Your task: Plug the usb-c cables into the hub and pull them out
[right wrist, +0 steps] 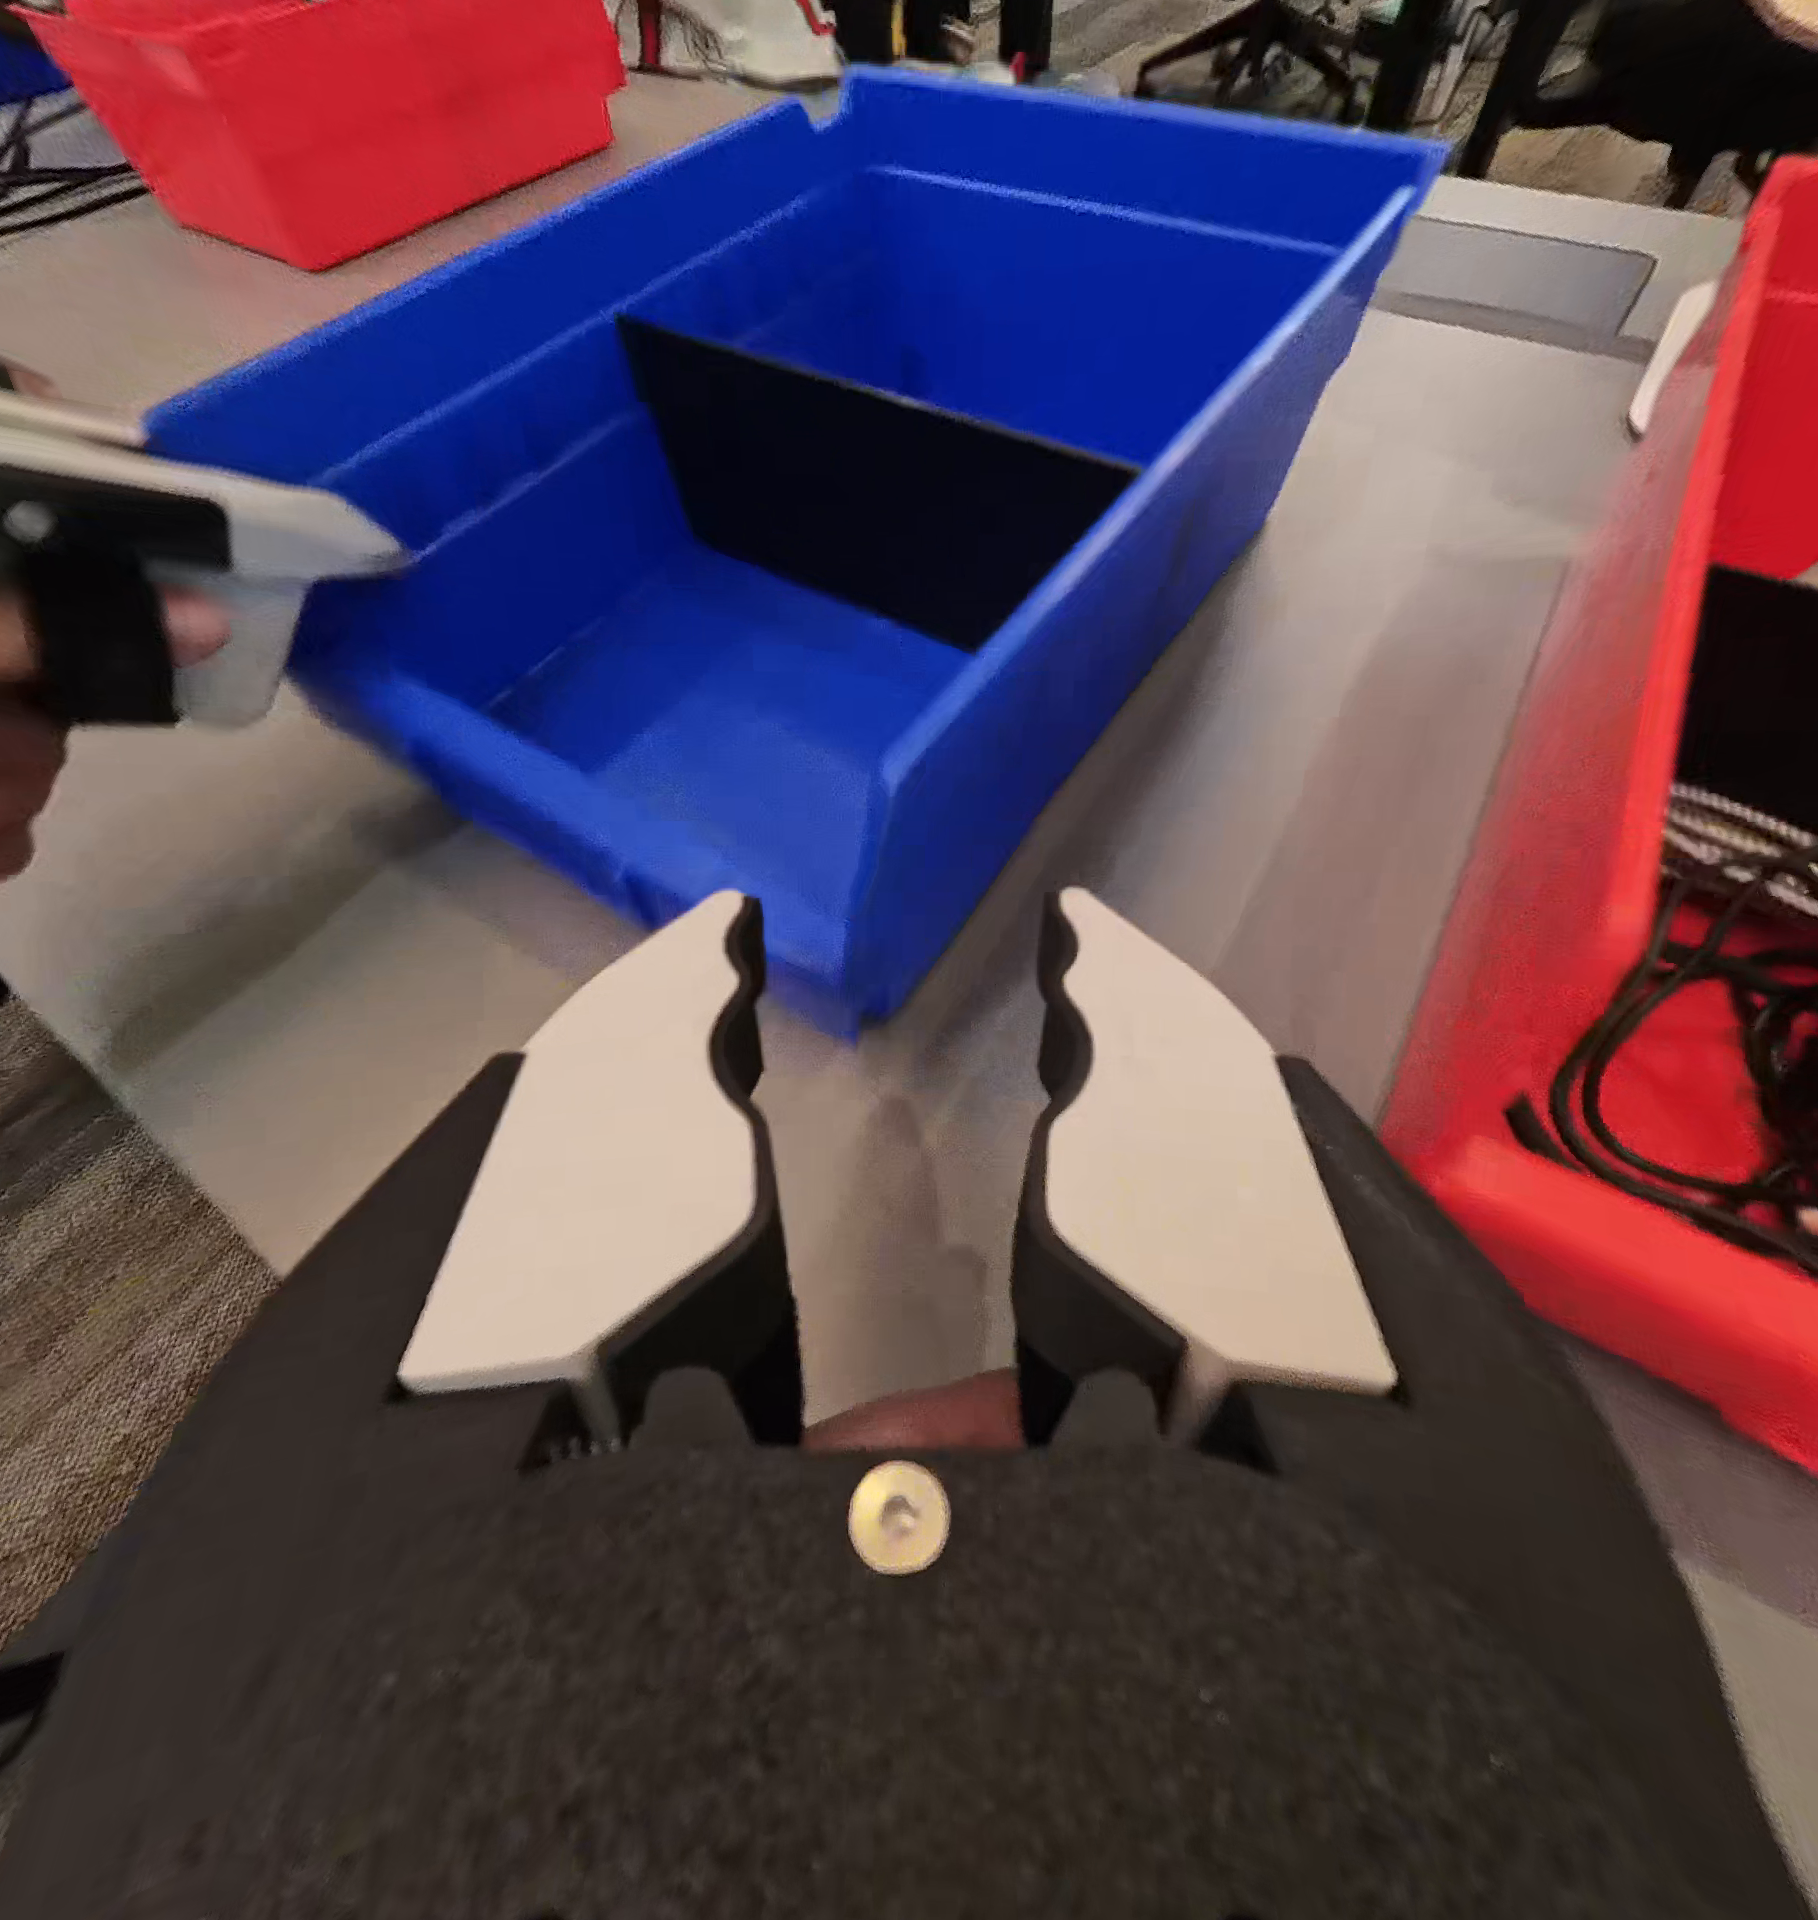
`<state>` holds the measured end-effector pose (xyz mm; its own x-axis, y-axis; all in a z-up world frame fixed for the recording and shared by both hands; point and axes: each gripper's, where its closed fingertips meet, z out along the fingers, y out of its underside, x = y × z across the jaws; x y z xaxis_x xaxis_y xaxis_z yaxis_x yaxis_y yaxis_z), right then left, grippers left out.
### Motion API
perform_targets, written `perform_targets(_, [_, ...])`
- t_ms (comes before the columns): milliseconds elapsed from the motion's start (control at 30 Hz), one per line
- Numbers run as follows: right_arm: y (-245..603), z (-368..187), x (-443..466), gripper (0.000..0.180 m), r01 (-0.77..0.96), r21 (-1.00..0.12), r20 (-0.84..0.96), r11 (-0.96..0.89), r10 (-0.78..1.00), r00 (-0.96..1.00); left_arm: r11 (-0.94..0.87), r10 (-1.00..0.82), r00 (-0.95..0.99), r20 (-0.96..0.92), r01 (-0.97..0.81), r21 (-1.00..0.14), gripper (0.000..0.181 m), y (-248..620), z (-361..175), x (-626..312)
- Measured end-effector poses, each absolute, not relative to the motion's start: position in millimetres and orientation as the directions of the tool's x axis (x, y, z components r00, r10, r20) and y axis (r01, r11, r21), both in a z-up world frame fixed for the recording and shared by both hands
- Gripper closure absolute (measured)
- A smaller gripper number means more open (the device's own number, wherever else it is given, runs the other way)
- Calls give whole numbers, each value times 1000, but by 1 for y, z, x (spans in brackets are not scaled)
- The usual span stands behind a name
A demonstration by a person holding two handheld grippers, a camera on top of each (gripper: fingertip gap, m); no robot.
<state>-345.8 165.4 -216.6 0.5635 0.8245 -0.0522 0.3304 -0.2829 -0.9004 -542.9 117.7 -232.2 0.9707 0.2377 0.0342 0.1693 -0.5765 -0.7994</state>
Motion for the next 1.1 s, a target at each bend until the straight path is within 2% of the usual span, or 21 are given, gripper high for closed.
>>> perform_targets(167, [180,-225,-372,135,374,-874,-12,-311,782,623,-582,200,979,25,139,-801,178,105,-232,-532])
perform_targets(233, [183,-228,-377,126,389,-849,-39,-358,776,629,-560,216,971,105,211,-801,177,104,-232,-532])
perform_targets(267, [184,-228,-376,130,400,-835,-41,-378,767,640,-551,226,967,118,227,-803,177,104,-232,-534])
perform_targets(300, [186,-226,-373,143,402,-825,-41,-397,752,658,-557,229,969,91,207,-805,177,103,-232,-536])
perform_targets(433, [198,-213,-364,160,375,-851,5,-367,709,706,-601,154,985,-83,27,-799,177,104,-226,-528])
perform_targets(567, [206,-182,-353,168,303,-904,21,-301,678,735,-544,225,971,-79,59,-837,178,106,-189,-519])
perform_targets(700, [214,-123,-333,173,187,-959,4,-215,643,765,-413,343,927,-149,6,-911,179,111,-118,-500])
perform_targets(800, [221,-67,-297,174,112,-988,25,-104,614,789,-285,371,916,-153,-44,-958,180,119,-66,-466])
perform_targets(933, [237,-6,-211,174,46,-999,43,9,553,832,-164,296,945,-141,-95,-982,179,146,-21,-385])
perform_targets(1100, [283,-2,-57,175,33,-999,37,16,432,901,-195,102,985,-140,-118,-974,177,217,-33,-239])
